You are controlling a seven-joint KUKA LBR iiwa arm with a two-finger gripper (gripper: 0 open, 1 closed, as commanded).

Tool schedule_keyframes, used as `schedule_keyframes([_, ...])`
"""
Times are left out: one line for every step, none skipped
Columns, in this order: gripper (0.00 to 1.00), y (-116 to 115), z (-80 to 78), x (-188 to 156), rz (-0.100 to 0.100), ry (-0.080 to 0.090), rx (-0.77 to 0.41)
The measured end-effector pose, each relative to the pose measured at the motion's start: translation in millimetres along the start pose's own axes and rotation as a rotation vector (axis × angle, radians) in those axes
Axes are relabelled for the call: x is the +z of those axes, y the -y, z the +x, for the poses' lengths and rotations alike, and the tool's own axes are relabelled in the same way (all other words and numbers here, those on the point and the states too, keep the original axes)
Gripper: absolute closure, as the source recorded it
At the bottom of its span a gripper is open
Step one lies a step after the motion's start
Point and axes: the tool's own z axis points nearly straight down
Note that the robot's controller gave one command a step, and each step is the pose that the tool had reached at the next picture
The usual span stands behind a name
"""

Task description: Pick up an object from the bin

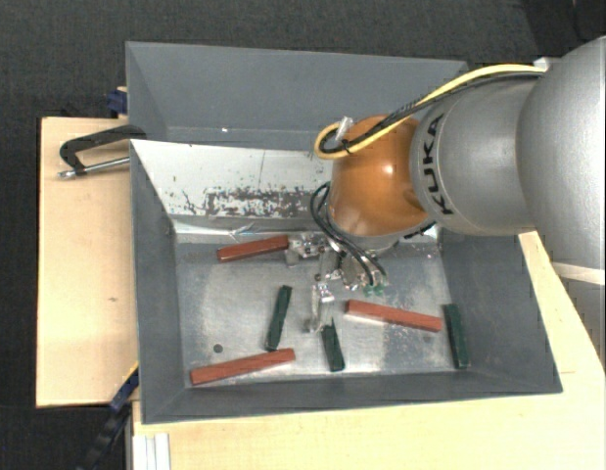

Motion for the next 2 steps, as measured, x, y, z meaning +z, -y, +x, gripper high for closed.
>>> schedule_keyframes([0.00, -26.1, 12.8, -0.2, 0.003, -0.003, -0.177])
schedule_keyframes([1.00, -41.4, 28.0, -0.1, -0.001, -0.005, -0.476])
